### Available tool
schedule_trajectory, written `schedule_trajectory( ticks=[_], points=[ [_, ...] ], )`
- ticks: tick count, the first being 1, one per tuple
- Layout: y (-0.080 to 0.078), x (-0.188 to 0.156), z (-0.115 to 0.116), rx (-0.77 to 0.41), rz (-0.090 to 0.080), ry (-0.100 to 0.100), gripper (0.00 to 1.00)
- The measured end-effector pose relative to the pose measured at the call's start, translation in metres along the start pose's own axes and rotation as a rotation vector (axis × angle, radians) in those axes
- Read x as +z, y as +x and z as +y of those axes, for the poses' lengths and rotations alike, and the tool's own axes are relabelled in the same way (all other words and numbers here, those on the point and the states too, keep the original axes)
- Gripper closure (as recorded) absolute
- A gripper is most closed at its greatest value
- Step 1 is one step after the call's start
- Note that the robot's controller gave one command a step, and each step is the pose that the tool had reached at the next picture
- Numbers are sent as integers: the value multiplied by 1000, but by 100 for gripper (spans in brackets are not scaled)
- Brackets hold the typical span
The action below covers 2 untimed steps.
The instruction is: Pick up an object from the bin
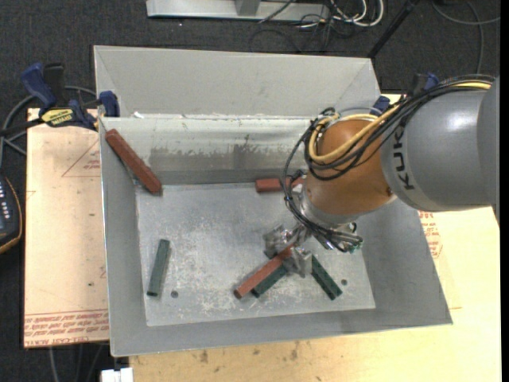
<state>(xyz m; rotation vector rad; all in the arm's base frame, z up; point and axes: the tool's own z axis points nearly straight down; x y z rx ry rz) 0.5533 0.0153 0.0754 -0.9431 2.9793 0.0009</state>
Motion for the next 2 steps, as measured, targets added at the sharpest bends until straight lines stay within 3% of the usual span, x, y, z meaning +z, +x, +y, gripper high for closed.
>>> schedule_trajectory(
  ticks=[1,2],
  points=[
    [-61,1,-19,-568,12,-7,100],
    [-52,-135,-36,-851,6,-4,100]
  ],
)
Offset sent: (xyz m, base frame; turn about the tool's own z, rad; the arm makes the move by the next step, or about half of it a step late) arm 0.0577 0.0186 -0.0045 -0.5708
